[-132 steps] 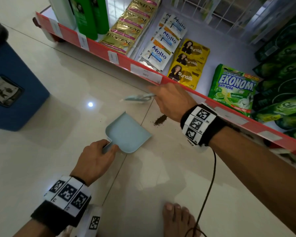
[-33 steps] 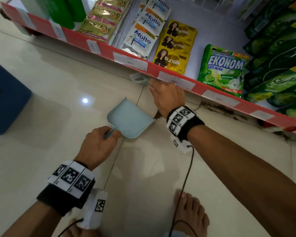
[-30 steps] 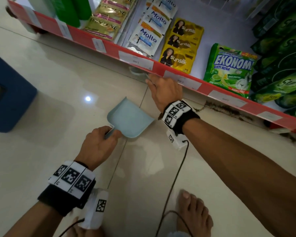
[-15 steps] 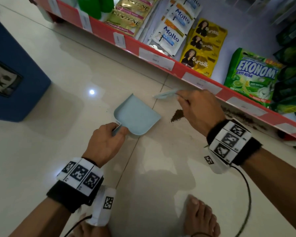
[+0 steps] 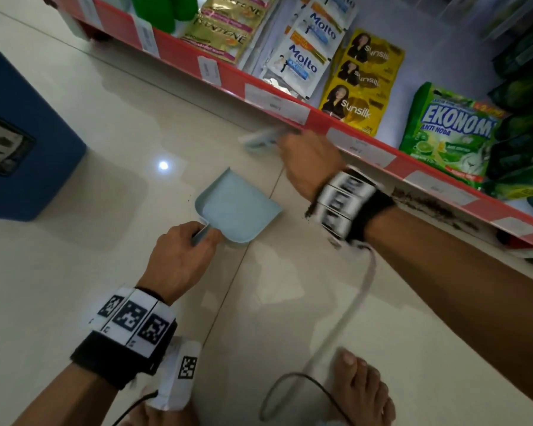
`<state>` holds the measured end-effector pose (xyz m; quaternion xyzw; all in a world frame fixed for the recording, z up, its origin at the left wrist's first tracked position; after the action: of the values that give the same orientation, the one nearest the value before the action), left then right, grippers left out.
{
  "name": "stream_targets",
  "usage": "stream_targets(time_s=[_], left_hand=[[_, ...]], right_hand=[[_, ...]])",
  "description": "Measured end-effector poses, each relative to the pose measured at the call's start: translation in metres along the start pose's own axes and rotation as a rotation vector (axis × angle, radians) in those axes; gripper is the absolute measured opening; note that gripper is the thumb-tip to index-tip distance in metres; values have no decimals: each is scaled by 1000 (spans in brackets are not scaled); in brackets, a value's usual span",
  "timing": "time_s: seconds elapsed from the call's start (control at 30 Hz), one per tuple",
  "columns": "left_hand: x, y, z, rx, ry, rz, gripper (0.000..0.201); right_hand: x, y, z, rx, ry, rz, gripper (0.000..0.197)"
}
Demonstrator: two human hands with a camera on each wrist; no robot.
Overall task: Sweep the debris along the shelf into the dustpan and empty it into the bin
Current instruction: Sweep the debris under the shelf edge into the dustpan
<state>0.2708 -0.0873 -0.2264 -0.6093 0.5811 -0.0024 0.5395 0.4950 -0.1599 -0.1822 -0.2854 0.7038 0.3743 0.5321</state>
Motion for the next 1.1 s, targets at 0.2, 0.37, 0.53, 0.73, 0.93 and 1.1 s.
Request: stream_targets(time_s=[0.2,0.37,0.53,0.73,0.93,1.1], left_hand=[[6,-4,7,7,10,8,51],[11,-13,6,45,24,15,49],[11,-12,1,24,19,56,55],[8,-9,0,-8,16,37,52],[10,-14,4,14,16,39,49],[13,-19,1,28,14,68,50]], right_hand=[[-36,-47,-68,62,75,-8,30],[-29,-11,-20,-53,-34,30,31],[-2,12,15,-9,-30,-172,27],[-16,-44,-36,75,128,-72,23],[-57,-55,-59,-4,76,59,36],[-41,-14,-1,-145,-1,83,33]])
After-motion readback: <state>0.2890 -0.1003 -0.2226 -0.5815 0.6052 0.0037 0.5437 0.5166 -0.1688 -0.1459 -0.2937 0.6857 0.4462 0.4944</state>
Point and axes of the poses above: each hand's wrist, its own z-axis towards the middle knuckle, its own x-axis out of the palm, y = z × x, the point moved 1 cm from there along z, towards the middle knuckle, and after that the axes turned 4 degrees about z, right-handed, at the moved point
